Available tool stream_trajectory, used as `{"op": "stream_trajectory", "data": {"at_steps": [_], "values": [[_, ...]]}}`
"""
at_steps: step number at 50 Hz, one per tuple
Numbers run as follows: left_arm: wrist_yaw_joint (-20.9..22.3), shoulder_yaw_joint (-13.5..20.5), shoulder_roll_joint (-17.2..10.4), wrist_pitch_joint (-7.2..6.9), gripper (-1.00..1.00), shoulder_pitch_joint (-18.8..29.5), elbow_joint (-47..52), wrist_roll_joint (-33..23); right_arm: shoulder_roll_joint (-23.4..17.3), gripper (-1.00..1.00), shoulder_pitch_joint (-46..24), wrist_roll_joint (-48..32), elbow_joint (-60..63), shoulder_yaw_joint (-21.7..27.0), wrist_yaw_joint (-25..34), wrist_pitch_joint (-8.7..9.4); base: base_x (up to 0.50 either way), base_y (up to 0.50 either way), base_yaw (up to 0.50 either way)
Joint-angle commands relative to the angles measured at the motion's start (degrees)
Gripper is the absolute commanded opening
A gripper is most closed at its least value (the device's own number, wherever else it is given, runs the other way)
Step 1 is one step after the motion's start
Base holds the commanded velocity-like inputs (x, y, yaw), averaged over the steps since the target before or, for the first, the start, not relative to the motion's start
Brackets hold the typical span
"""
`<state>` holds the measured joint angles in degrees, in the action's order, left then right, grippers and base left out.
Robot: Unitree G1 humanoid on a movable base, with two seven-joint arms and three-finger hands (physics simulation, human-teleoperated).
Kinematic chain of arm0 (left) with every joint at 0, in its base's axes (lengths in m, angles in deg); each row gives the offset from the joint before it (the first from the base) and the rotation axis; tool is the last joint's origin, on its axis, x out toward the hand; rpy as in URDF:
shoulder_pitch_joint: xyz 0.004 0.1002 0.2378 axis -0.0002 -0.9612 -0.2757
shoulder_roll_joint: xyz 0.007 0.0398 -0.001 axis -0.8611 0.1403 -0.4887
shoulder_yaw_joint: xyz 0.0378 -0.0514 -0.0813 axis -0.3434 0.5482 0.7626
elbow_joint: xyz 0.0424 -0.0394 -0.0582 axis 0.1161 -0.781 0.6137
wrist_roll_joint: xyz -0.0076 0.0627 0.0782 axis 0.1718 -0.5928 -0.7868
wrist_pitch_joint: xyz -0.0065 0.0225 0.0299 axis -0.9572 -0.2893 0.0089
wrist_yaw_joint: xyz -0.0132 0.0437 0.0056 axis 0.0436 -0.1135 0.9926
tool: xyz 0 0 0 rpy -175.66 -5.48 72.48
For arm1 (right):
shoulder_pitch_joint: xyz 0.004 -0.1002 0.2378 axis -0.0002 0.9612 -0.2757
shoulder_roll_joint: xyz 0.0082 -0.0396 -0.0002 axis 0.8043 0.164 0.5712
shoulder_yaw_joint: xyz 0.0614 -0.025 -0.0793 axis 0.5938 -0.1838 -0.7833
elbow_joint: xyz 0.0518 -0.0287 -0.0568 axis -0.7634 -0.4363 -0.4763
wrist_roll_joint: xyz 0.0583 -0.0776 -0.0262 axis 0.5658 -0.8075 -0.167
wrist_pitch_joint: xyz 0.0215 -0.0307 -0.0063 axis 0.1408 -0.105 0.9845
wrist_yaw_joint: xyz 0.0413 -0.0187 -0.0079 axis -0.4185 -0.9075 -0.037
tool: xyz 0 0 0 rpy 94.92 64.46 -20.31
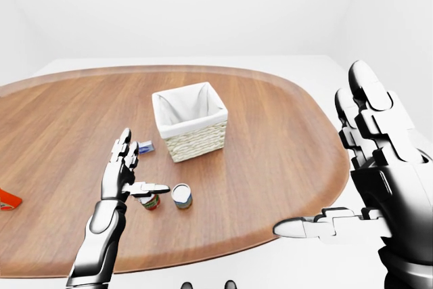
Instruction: Pick up the tomato sauce, and put it in the basket.
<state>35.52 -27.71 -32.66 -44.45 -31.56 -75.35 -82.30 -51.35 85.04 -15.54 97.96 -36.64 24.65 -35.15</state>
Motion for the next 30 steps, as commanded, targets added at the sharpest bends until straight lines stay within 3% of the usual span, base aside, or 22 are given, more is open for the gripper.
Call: {"op": "stream_trajectory", "data": {"at_steps": [1,22,25,30], "values": [[-0.04,-0.06,0.02,0.11,1.0,0.02,-0.14,-0.04,0.34,1.0,-0.56,-0.46,0.01,-0.76,0.0,0.0,0.27,0.0,0.0],[0.04,-0.05,-0.01,0.82,1.0,-0.08,-0.83,-0.04,0.38,1.0,0.12,-0.97,0.01,-0.98,0.0,0.0,0.27,0.0,0.0],[0.02,0.06,-0.05,0.64,1.0,0.03,-0.74,0.04,2.21,1.0,2.68,-1.5,0.01,0.79,0.0,0.0,0.09,0.0,0.0],[0.04,-0.03,-0.01,0.34,1.0,-0.16,-0.2,-0.01,1.88,1.0,3.97,-0.65,0.01,2.23,0.0,0.0,0.0,0.0,0.0]]}}
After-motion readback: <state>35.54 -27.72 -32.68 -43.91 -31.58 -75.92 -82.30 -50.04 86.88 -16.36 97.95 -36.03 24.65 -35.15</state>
